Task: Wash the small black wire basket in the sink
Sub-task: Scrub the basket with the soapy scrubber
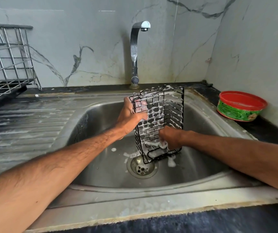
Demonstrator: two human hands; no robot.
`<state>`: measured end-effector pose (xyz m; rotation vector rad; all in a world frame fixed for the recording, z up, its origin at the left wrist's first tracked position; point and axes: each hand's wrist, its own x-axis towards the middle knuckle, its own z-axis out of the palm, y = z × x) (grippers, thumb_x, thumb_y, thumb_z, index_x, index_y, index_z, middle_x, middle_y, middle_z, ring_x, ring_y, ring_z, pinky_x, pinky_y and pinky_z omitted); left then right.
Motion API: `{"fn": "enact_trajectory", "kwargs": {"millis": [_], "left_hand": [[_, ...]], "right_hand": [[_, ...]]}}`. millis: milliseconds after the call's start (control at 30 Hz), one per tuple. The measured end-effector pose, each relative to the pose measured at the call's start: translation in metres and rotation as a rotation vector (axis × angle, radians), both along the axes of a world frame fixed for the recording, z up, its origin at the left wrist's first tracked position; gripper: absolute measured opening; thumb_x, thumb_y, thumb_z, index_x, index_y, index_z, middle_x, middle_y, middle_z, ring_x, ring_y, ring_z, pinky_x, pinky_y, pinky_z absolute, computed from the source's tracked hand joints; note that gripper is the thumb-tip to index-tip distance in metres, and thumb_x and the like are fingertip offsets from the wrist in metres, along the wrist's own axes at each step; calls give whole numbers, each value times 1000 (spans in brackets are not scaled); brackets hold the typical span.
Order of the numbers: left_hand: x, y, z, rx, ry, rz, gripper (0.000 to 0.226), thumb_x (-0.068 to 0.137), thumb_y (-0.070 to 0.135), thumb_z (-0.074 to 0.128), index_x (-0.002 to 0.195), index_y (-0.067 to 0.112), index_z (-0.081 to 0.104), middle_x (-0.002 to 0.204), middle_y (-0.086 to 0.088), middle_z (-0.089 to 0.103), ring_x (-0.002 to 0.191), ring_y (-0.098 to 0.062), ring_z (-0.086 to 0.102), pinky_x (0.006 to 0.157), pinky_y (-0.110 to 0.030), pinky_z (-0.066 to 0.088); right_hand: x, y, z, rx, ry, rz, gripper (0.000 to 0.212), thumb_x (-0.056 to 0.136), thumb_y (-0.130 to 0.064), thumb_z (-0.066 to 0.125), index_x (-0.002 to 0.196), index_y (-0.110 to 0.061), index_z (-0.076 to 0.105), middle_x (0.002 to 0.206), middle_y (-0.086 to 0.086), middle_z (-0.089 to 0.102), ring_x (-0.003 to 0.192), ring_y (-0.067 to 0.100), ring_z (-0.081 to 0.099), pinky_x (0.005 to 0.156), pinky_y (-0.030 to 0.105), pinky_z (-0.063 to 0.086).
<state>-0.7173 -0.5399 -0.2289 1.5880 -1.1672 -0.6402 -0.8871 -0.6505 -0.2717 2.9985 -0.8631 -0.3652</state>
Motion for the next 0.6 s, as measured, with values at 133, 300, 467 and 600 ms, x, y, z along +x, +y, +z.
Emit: {"fn": "enact_trajectory", "kwargs": {"millis": [133, 300, 467, 600], "left_hand": [[9, -10, -12, 38, -35, -10, 134, 50, 49, 77, 156, 5, 10, 162, -29, 29, 149, -43, 36, 119, -64, 36], [-9, 9, 7, 95, -100, -15, 136, 59, 44, 77, 162, 7, -4, 171, -20, 17, 155, -33, 25, 127, -56, 26], [-6, 7, -1, 189, -158, -105, 130, 91, 23, 77, 155, 13, -36, 166, -6, -36, 160, -19, -10, 124, -31, -3], [-6, 10, -7, 350, -156, -180, 146, 84, 37, 86, 151, 13, -42, 165, -8, -38, 160, -22, -8, 130, -39, 4]], "right_hand": [[12, 14, -2, 105, -42, 58, 30, 73, 0, 75, 100, -13, 80, 99, 4, 78, 90, 14, 69, 76, 21, 48], [12, 11, -4, 109, -58, 66, 31, 74, 1, 76, 101, -14, 79, 104, 4, 76, 97, 16, 69, 82, 28, 56], [4, 4, 7, 2, -24, -87, 25, 84, 0, 65, 109, -3, 71, 116, 17, 66, 109, 31, 65, 92, 37, 55], [6, 7, 7, -5, -6, -93, 25, 83, -1, 67, 108, -3, 70, 111, 17, 68, 99, 31, 69, 87, 39, 58]]}}
